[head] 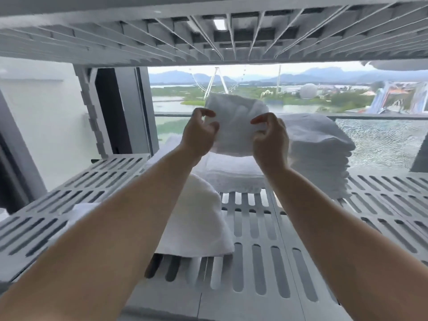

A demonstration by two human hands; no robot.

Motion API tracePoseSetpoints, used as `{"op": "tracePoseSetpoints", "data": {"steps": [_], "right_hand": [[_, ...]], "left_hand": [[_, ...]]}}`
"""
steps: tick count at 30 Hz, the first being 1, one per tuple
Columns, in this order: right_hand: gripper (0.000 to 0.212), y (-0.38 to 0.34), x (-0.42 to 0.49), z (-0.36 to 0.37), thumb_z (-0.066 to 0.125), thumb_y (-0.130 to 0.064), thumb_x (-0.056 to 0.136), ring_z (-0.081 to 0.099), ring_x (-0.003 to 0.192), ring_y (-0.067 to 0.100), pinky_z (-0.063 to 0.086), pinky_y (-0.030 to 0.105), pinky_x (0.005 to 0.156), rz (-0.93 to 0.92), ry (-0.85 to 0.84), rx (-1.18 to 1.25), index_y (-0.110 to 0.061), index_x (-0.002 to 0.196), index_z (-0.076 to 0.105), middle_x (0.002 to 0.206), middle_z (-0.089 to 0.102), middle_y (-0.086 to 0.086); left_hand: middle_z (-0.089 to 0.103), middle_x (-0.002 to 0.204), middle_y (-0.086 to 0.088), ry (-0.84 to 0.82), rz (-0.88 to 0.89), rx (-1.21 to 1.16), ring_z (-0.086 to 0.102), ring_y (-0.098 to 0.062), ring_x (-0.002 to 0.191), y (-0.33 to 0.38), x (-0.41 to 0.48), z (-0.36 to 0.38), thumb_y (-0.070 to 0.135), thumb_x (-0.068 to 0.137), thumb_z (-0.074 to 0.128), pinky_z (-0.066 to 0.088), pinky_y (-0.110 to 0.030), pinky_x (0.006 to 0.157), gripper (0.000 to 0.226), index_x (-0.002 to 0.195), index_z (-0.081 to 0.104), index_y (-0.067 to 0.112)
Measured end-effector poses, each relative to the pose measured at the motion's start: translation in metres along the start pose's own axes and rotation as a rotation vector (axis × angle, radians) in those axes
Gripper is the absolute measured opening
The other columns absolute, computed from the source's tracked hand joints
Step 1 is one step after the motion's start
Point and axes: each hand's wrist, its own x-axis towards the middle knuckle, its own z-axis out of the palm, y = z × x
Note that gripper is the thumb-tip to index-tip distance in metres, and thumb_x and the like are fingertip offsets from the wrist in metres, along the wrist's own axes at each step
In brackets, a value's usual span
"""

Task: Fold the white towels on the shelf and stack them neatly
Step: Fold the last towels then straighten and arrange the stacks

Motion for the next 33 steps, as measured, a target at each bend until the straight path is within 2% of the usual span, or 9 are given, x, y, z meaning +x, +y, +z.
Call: {"op": "tracePoseSetpoints", "data": {"steps": [3,6,12,18,21,23,26,29,33], "right_hand": [[0.047,0.016,0.017,0.027,0.042,0.007,0.076,0.058,0.103,0.026,0.041,0.026,0.086,0.035,0.001,-0.091,-0.019,0.103,0.069,0.105,0.063,0.008],[0.040,0.047,0.018,0.044,0.042,0.005,0.086,0.054,0.117,0.034,0.036,0.030,0.098,0.178,-0.105,-0.289,-0.009,0.117,0.063,0.119,0.062,0.019],[0.037,0.069,0.010,0.047,0.042,0.000,0.087,0.053,0.115,0.033,0.036,0.030,0.090,0.260,-0.153,-0.349,-0.012,0.116,0.060,0.119,0.062,0.015],[0.035,0.065,0.005,0.035,0.046,-0.008,0.089,0.054,0.117,0.030,0.034,0.027,0.084,0.271,-0.192,-0.382,-0.015,0.118,0.064,0.122,0.063,0.012],[0.031,0.053,-0.014,0.025,0.050,-0.009,0.089,0.052,0.118,0.030,0.039,0.035,0.100,0.023,-0.148,-0.489,-0.015,0.115,0.066,0.123,0.058,0.014],[0.021,0.038,-0.031,0.021,0.054,-0.013,0.090,0.054,0.110,0.026,0.044,0.037,0.096,-0.183,-0.125,-0.432,-0.017,0.105,0.068,0.113,0.060,0.008],[0.018,0.016,-0.059,0.022,0.054,-0.034,0.095,0.061,0.086,0.023,0.041,0.033,0.068,-0.210,-0.360,-0.271,-0.021,0.085,0.063,0.084,0.062,-0.002],[0.045,0.012,-0.089,0.025,0.055,-0.059,0.090,0.061,0.093,0.020,0.046,0.035,0.076,-0.027,-0.716,-0.196,-0.019,0.109,0.064,0.098,0.068,-0.002],[0.037,0.029,-0.124,0.025,0.068,-0.036,0.081,0.063,0.102,0.028,0.049,0.036,0.080,0.081,-0.856,-0.257,-0.012,0.109,0.062,0.107,0.069,0.008]], "left_hand": [[0.064,0.111,-0.008,-0.005,-0.030,0.021,0.065,-0.026,0.088,-0.025,0.035,0.010,0.018,0.090,0.060,0.053,-0.034,0.069,0.024,0.113,0.058,0.022],[0.063,0.121,-0.015,-0.217,-0.158,0.245,0.063,-0.035,0.104,-0.065,0.051,0.022,0.021,0.093,0.057,0.054,-0.038,0.084,0.030,0.123,0.055,0.014],[0.065,0.121,-0.007,-0.285,-0.096,0.436,0.062,-0.027,0.108,-0.091,0.052,0.026,0.027,0.095,0.058,0.048,-0.028,0.090,0.026,0.119,0.061,0.017],[0.060,0.111,-0.004,-0.379,-0.132,0.524,0.067,-0.025,0.087,-0.072,0.042,0.017,0.020,0.095,0.051,0.063,-0.038,0.068,0.029,0.122,0.063,0.020],[0.070,0.113,0.000,-0.352,-0.035,0.636,0.065,-0.022,0.092,-0.064,0.032,0.006,0.021,0.091,0.054,0.052,-0.026,0.078,0.029,0.111,0.073,0.025],[0.072,0.110,0.005,-0.337,-0.020,0.684,0.059,-0.015,0.090,-0.059,0.021,-0.003,0.022,0.090,0.054,0.042,-0.022,0.079,0.026,0.104,0.076,0.028],[0.072,0.109,0.008,-0.321,-0.042,0.754,0.058,-0.013,0.093,-0.053,0.001,-0.019,0.028,0.092,0.057,0.044,-0.025,0.083,0.023,0.103,0.077,0.026],[0.072,0.108,-0.001,-0.289,-0.091,0.875,0.062,-0.021,0.097,-0.048,-0.024,-0.041,0.036,0.094,0.055,0.051,-0.036,0.089,0.027,0.101,0.076,0.021],[0.066,0.110,0.001,-0.363,-0.203,1.015,0.056,-0.021,0.098,-0.039,-0.070,-0.079,0.072,0.089,0.041,0.042,-0.036,0.078,0.058,0.104,0.070,0.024]]}}
